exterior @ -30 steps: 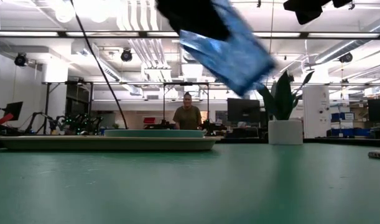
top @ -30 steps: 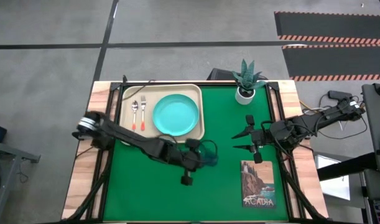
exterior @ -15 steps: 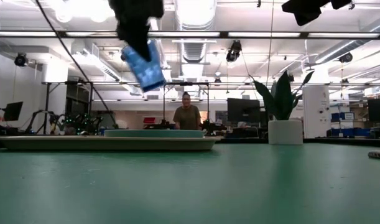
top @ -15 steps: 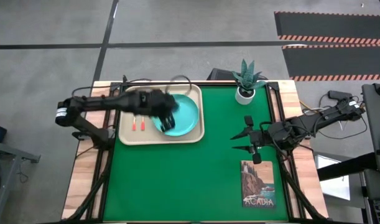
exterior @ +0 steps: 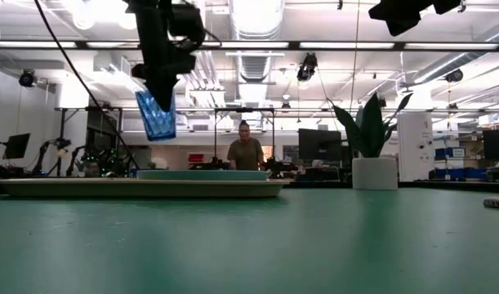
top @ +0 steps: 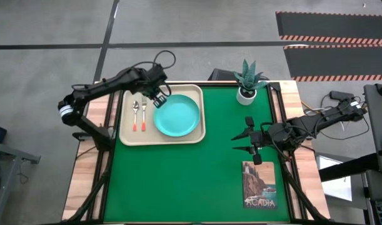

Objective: Pick and place plate/cup/fork/spoon on tray
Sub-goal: Put the blue cup on the white tray to the top left of the blue plate

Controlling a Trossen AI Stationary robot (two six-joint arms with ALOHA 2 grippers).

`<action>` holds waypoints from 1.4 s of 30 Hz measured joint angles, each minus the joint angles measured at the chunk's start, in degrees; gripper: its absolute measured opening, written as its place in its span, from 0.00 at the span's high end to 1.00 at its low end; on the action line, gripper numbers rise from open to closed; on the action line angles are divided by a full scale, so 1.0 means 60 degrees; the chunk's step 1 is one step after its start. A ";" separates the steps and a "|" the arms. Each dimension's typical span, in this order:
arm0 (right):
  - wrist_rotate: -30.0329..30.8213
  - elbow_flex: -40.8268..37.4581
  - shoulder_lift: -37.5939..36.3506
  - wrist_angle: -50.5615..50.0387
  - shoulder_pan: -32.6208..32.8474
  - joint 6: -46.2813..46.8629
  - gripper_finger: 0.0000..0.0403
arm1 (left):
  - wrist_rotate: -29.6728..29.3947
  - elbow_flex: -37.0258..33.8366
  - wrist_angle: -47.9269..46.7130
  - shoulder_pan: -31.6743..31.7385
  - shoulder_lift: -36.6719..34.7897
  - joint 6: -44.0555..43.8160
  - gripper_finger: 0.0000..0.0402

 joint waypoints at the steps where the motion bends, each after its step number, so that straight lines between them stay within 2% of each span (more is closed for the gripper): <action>1: 0.0000 0.0000 0.0000 0.0000 0.0000 -0.0003 0.63 | 0.0001 -0.0001 -0.0019 0.0105 0.0085 0.0015 0.99; 22: 0.0011 0.0000 0.0000 -0.0014 0.0000 -0.0127 0.63 | 0.0081 -0.0029 -0.0375 0.0437 0.1435 0.1170 0.99; 37: 0.0011 -0.0007 0.0000 -0.0025 -0.0004 -0.0127 0.66 | 0.0078 -0.0161 -0.0298 0.0437 0.1547 0.1554 0.99; 42: 0.0011 -0.0007 0.0000 -0.0025 -0.0001 -0.0127 0.67 | 0.0078 -0.0161 -0.0223 0.0437 0.1547 0.2261 0.99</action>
